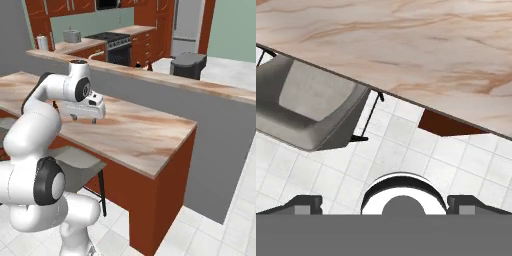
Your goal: Place the large bottle from the dining counter next to the other large bottle outside the sink, and place the small bottle from the dining counter next to the other small bottle inside the sink.
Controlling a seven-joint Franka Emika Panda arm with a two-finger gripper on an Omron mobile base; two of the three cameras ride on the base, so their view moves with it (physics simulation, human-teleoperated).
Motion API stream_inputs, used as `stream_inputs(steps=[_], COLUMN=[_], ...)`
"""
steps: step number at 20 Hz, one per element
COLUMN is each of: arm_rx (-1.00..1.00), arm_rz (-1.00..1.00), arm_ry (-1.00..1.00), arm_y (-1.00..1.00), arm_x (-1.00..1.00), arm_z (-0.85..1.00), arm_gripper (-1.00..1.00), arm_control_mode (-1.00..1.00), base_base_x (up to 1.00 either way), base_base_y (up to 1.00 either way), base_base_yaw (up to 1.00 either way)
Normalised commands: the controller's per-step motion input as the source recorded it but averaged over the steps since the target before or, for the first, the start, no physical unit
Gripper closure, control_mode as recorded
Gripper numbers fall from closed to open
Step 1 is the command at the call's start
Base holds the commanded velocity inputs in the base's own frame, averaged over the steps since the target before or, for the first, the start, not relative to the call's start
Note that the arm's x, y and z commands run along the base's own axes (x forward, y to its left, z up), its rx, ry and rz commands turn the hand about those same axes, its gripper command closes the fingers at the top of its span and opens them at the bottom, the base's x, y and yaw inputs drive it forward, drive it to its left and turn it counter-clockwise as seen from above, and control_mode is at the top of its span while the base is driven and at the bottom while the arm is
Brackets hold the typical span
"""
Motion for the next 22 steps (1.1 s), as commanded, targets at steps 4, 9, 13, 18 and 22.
stream_inputs(steps=[4, 9, 13, 18, 22], arm_rx=[0.00, 0.00, 0.00, 0.00, 0.00], arm_rz=[0.00, 0.00, 0.00, 0.00, 0.00], arm_ry=[0.00, 0.00, 0.00, 0.00, 0.00], arm_y=[0.00, 0.00, 0.00, 0.00, 0.00], arm_x=[0.00, 0.00, 0.00, 0.00, 0.00], arm_z=[0.00, 0.00, 0.00, 0.00, 0.00], arm_gripper=[-1.00, -1.00, -1.00, -1.00, -1.00], arm_control_mode=[1.00, 1.00, 1.00, 1.00, 1.00], base_base_x=[-0.23, 0.00, 0.00, 0.00, -0.01], base_base_y=[0.67, 0.65, 0.72, 0.74, 0.79], base_base_yaw=[-0.02, -0.20, -0.32, -0.36, -0.26])
